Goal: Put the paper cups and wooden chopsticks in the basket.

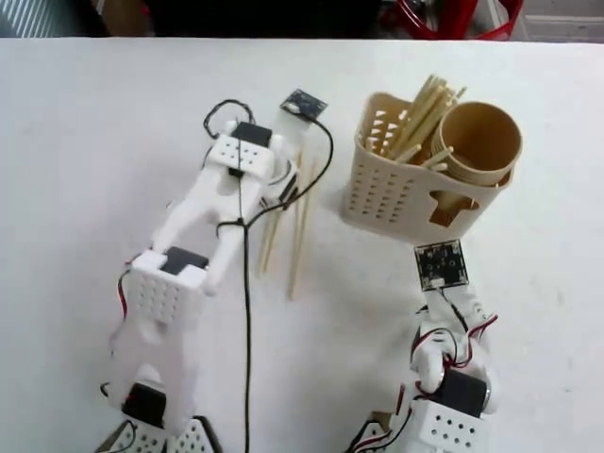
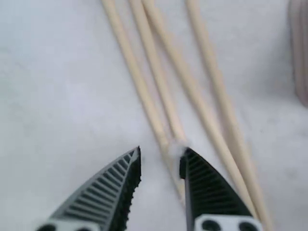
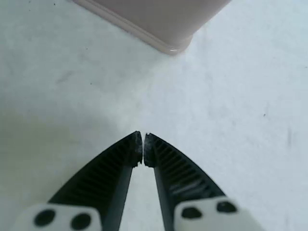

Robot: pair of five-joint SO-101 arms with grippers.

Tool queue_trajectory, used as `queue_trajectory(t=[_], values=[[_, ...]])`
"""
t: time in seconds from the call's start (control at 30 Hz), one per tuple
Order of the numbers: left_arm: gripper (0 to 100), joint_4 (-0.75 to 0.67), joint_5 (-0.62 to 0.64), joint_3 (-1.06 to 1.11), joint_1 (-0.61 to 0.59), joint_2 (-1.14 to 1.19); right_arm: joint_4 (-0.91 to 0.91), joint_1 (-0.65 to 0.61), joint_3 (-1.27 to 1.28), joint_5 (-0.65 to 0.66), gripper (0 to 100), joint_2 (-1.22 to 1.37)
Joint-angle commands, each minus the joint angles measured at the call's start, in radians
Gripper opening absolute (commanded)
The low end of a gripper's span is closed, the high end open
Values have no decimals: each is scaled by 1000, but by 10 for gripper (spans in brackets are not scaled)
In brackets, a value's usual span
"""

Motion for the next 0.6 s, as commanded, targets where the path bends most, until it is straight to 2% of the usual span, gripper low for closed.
queue_trajectory(t=[0.0, 0.13, 0.4, 0.57], values=[[151, 9, 11, -61, 15, 31, -16, -2, 3, 5, 27, -10], [151, 58, 64, -135, 12, 70, -16, -2, 3, 5, 27, -10], [152, 176, 69, -334, 13, 54, -16, -2, 3, 5, 27, -10], [154, 172, 61, -295, 18, 5, -16, -4, 3, 5, 27, -10]])
